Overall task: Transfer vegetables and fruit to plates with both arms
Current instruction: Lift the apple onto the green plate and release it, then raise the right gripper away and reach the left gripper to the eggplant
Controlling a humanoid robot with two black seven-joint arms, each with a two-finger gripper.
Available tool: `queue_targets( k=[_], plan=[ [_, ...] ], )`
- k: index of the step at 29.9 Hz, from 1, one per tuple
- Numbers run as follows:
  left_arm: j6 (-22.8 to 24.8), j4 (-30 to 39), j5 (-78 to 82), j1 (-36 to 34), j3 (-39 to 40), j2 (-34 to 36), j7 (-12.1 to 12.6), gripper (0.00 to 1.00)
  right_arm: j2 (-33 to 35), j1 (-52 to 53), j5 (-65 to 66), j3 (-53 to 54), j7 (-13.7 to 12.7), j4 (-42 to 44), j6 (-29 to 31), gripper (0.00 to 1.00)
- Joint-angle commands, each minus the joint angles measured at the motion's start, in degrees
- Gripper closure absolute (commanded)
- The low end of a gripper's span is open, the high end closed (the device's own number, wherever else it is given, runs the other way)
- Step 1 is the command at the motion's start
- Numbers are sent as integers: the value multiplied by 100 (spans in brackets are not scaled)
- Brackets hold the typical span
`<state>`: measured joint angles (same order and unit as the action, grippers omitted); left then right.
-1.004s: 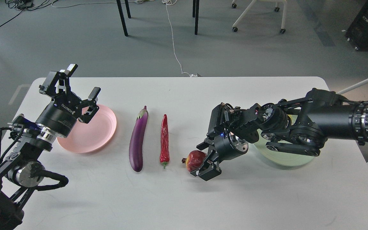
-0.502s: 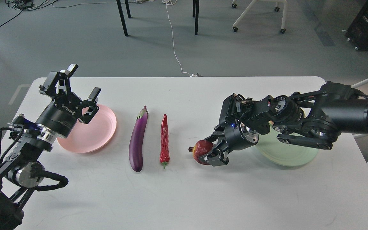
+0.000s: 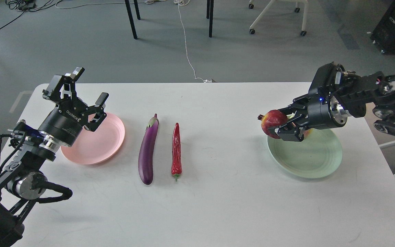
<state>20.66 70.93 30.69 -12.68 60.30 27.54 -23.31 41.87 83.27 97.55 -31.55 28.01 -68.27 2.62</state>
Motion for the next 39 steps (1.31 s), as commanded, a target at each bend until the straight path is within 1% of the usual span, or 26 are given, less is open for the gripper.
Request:
queue_targets(
  k=[1,3,4,8,9,10,11,12,14,17,20,22,27,33,36,39],
  plan=[
    [0,0,86,-68,-27,6,11,1,75,-275,97,-9,-1,129,2,62],
    [0,0,156,-68,-27,6,11,1,75,-425,106,-9,-1,226,2,60],
    [0,0,165,-68,-27,15,11,1,75,-478,106,-9,-1,243,2,57],
    [0,0,165,-68,-27,23,2,1,84,-618,106,-9,-1,401,2,41],
    [0,0,165,-68,-27,23,11,1,84,-654,106,-18,-1,419,-7,34],
    [0,0,174,-77,-27,23,2,1,101,-671,106,-9,-1,428,-7,19],
    [0,0,183,-77,-27,15,2,1,145,-680,106,-9,-1,428,-7,12],
    [-9,0,183,-77,-27,15,2,1,189,-680,106,-1,-1,420,-7,11],
    [-9,0,183,-86,-27,15,2,1,251,-680,98,43,-1,402,-7,5],
    [-1,0,227,-86,-27,32,2,1,303,-654,1,157,-1,341,-25,3],
    [0,0,323,-95,-18,41,2,1,602,-663,-87,700,-1,156,-16,3],
    [0,0,429,-94,-18,41,2,1,699,-724,-463,1184,-1,138,-25,3],
    [0,0,1280,-121,-18,32,-33,1,524,-1522,-3087,2239,-1,200,-42,3],
    [-35,0,1878,-130,-27,-12,-33,1,-319,-2744,-6910,3390,-1,577,-42,3],
    [-53,8,2448,-156,-27,-21,-42,1,-557,-3262,-8466,4005,-1,630,1,3],
    [-53,78,3265,-226,-27,-29,-42,1,-575,-3694,-9734,4515,-1,657,159,3]
  ],
)
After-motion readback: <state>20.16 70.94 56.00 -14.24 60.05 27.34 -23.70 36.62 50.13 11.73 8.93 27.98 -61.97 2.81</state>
